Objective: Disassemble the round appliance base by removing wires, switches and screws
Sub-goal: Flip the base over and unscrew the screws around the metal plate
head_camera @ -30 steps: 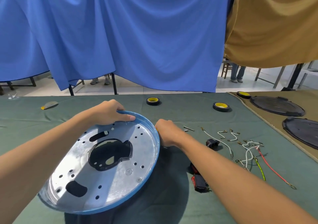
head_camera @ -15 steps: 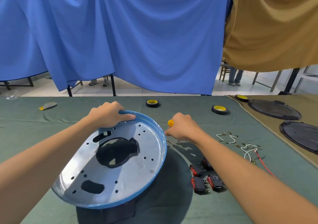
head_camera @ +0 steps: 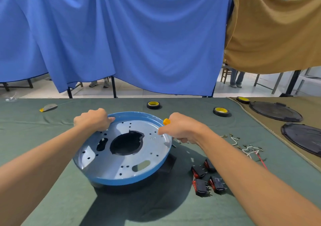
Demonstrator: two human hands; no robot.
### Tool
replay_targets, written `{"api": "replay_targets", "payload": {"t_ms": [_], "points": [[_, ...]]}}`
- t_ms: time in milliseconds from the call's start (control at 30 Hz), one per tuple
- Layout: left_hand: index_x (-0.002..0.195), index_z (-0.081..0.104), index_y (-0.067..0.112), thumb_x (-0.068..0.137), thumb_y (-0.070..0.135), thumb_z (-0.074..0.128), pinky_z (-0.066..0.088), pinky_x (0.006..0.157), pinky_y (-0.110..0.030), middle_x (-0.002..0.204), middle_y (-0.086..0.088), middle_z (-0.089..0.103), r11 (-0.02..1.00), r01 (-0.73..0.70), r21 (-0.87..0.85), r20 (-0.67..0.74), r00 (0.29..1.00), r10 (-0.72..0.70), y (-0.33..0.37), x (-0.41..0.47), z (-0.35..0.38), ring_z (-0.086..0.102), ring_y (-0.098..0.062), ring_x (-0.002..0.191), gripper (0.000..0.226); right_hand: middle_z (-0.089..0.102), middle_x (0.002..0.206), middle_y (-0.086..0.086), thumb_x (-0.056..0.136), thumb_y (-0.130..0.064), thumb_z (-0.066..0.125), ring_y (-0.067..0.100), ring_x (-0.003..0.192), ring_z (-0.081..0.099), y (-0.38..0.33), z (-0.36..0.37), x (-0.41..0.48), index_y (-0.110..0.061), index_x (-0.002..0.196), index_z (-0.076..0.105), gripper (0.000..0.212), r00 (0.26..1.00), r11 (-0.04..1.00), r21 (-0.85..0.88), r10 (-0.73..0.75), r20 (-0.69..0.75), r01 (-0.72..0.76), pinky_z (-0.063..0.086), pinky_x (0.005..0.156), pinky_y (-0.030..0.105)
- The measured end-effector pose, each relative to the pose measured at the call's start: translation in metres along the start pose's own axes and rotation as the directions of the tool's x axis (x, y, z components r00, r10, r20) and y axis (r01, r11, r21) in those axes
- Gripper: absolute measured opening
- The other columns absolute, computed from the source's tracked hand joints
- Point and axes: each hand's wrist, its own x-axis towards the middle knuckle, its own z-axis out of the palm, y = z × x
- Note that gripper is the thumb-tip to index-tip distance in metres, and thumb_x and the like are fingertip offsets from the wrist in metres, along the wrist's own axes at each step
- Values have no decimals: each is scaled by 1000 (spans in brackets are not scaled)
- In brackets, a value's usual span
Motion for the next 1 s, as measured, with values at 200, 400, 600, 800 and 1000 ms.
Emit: {"api": "replay_targets", "payload": {"t_ms": [200,400,600,800,1000], "points": [[106,46,15,96,43,42,43,77,-36,102,-7,55,975,-220,-31,8,975,220,6,-2,0,55,-28,93,30,27,60,1,81,-1,56,17,49,26,5,1,9,-15,65,33,31,999,1000,-10,-27,-22,27,24,43,26],[133,45,19,96,50,44,37,102,-40,138,-2,49,752,-659,-6,-95,749,656,47,-14,-8,46,-24,124,49,32,64,6,81,3,53,18,53,18,5,3,16,13,112,56,33,996,978,202,-65,59,52,14,49,32],[103,54,25,93,58,44,40,76,-34,96,6,56,711,-694,117,-94,705,703,59,-22,0,54,-20,96,36,68,72,9,85,-28,67,15,48,22,16,4,12,11,116,55,51,995,983,186,-31,93,13,21,45,27],[85,50,31,92,63,42,26,51,-28,80,5,53,759,-624,185,-80,760,645,56,-22,-9,54,-21,81,33,57,72,11,83,-7,65,10,41,27,17,6,5,9,104,65,27,992,970,231,-98,78,78,22,39,22],[70,55,30,87,59,55,35,56,-29,73,6,54,746,-653,-129,-98,757,646,38,-27,1,51,-17,75,33,58,77,16,90,-30,63,16,50,26,10,-4,5,-12,63,45,37,994,982,162,-102,23,97,26,47,27]]}}
